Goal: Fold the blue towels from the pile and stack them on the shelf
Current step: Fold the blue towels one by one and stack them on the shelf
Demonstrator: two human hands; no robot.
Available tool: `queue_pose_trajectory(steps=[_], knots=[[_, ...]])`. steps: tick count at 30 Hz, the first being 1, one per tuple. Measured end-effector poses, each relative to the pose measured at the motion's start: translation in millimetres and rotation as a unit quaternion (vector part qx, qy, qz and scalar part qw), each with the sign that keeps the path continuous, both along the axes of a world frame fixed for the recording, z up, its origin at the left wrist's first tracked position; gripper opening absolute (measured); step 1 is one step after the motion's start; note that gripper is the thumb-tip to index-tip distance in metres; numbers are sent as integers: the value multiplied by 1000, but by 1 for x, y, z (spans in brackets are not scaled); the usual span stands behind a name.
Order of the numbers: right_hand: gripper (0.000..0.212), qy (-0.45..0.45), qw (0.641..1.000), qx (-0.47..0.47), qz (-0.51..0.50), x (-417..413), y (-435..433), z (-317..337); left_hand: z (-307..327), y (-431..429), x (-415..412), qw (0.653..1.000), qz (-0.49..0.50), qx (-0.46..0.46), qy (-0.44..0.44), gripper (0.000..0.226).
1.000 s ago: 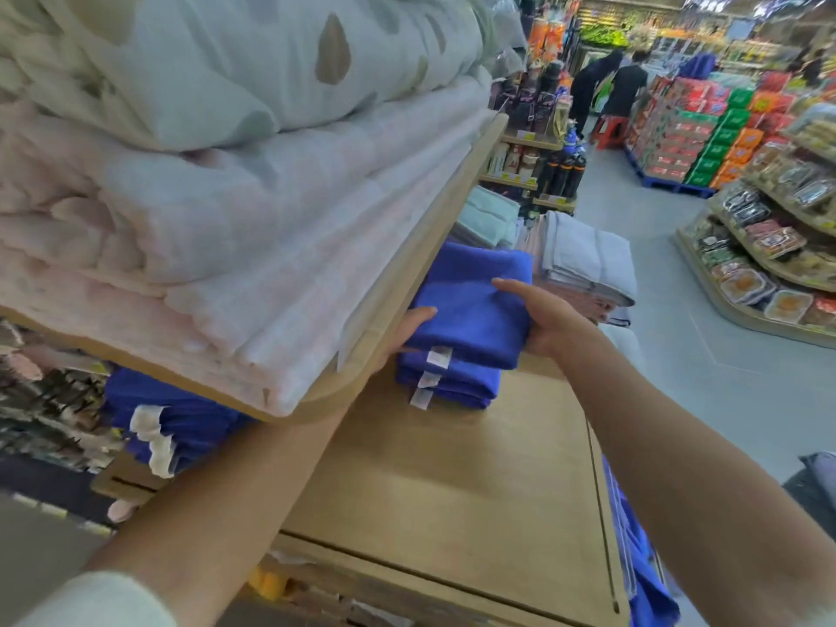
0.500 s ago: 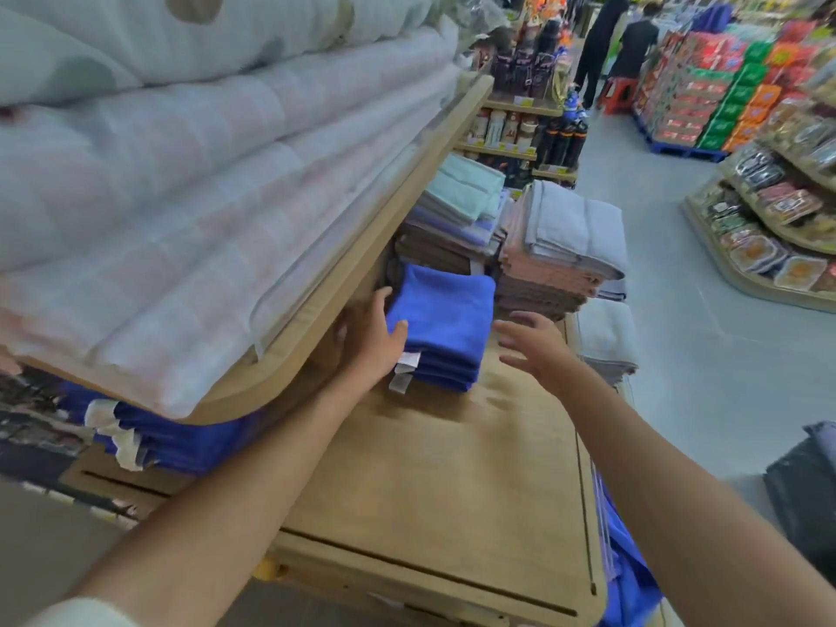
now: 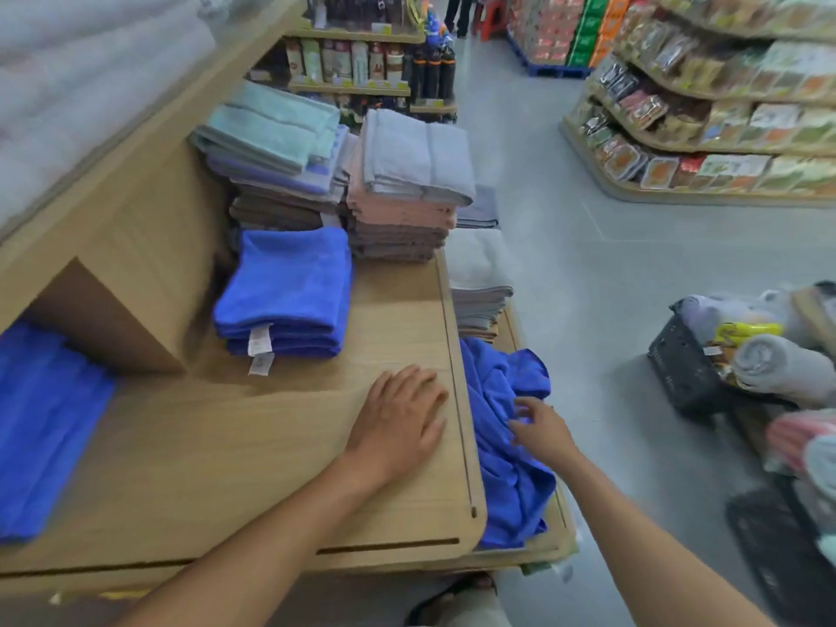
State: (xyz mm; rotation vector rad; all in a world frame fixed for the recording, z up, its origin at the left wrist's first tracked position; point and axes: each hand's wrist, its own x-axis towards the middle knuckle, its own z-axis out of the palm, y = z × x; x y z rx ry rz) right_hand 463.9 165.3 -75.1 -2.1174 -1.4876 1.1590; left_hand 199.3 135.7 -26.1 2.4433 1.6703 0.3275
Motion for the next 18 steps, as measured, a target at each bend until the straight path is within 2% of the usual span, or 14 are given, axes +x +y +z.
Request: queue_pose_trajectory(steps=[2, 3, 6, 8, 9, 10, 11, 14, 16, 18], knots=[[66, -29, 998, -20, 56, -4, -12, -22, -1, 1, 0, 1000, 5, 16, 6, 42], [66, -56, 995, -13, 76, -6, -15, -30, -1, 1, 0, 1000, 7, 21, 8, 42], [40, -132, 987, 42, 77, -10, -21, -37, -1, 1, 1, 1000, 12, 26, 10, 42], [25, -196, 970, 115, 84, -9, -19, -28, 1, 0, 1, 999, 14, 32, 7, 41], [26, -217, 958, 160, 93, -7, -16, -21, 1, 0, 2, 999, 15, 35, 3, 40], [35, -222, 950, 198, 99, -5, -13, -12, 2, 0, 1, 999, 15, 36, -1, 39], [43, -190, 952, 221, 96, -2, -8, -3, 2, 1, 2, 999, 14, 36, -5, 38], [46, 18, 976, 215, 35, -1, 4, 38, 0, 1, 1, 999, 10, 38, -27, 37], [39, 147, 972, 185, -16, -4, 7, 69, 1, 1, 1, 997, 9, 37, -61, 37], [33, 239, 957, 157, -52, -10, 6, 101, 6, 0, -1, 993, 8, 32, -116, 33]])
